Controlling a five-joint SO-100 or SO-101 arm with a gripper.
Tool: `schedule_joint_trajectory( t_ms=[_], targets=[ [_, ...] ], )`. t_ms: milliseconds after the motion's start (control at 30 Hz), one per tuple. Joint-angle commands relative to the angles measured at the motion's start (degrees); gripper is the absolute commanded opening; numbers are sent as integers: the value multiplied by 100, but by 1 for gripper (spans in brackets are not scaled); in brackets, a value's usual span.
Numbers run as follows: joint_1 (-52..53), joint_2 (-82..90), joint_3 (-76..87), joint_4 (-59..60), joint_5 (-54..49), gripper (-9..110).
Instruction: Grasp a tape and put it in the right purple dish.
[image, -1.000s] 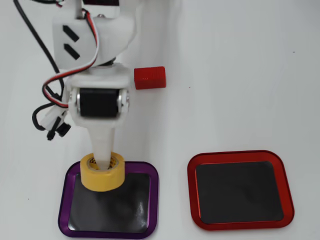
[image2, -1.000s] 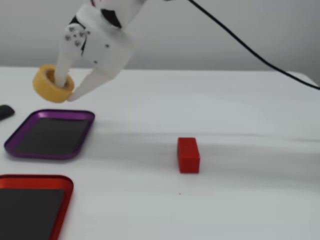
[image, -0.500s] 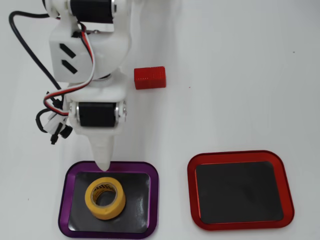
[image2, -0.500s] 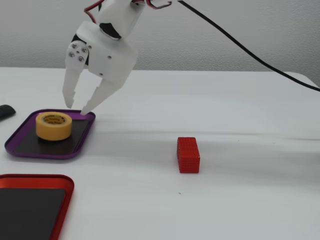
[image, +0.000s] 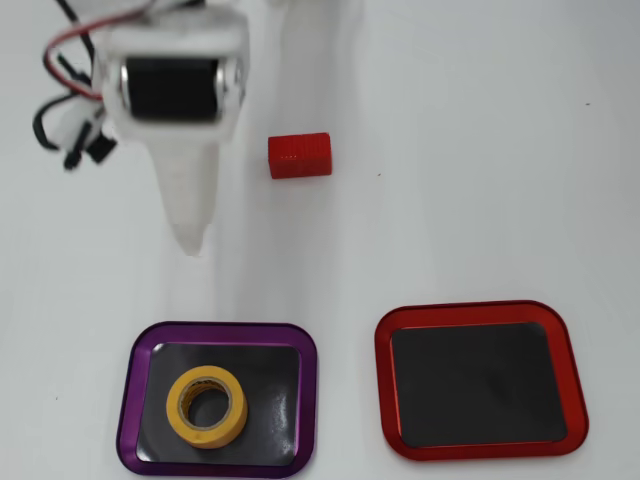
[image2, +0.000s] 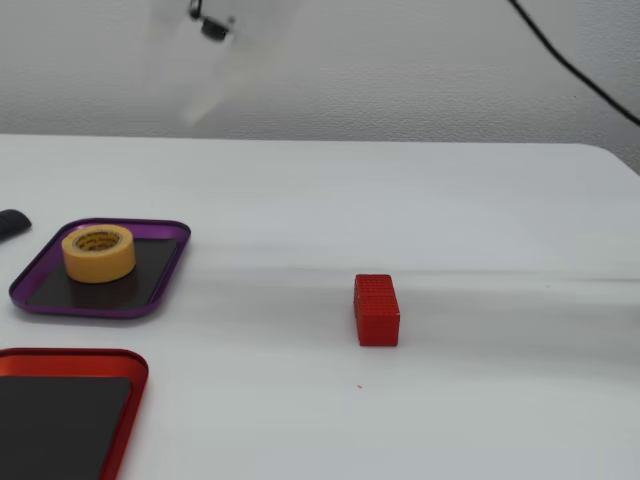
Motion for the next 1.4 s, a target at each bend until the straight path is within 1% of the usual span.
schedule_joint_trajectory(
  t_ms=[0, 100, 167, 300, 567, 700, 900, 1000, 1167, 1367],
  targets=[
    [-18, 1222, -483, 870, 510, 8],
    [-18, 1942, -466, 1591, 1002, 8],
    [-18, 2443, -220, 1837, 1283, 8],
    [-26, 3832, 1143, 1811, 1600, 8],
    [-571, 6539, 4720, 1731, 1600, 8],
    [-598, 7805, 6715, 1160, 1591, 8],
    [-589, 9940, 9747, -229, 1529, 8],
    [-615, 11092, 10925, -536, 1529, 8],
    [-606, 12718, 12103, -562, 1521, 8],
    [-571, 12393, 12806, -615, 1591, 8]
  ],
)
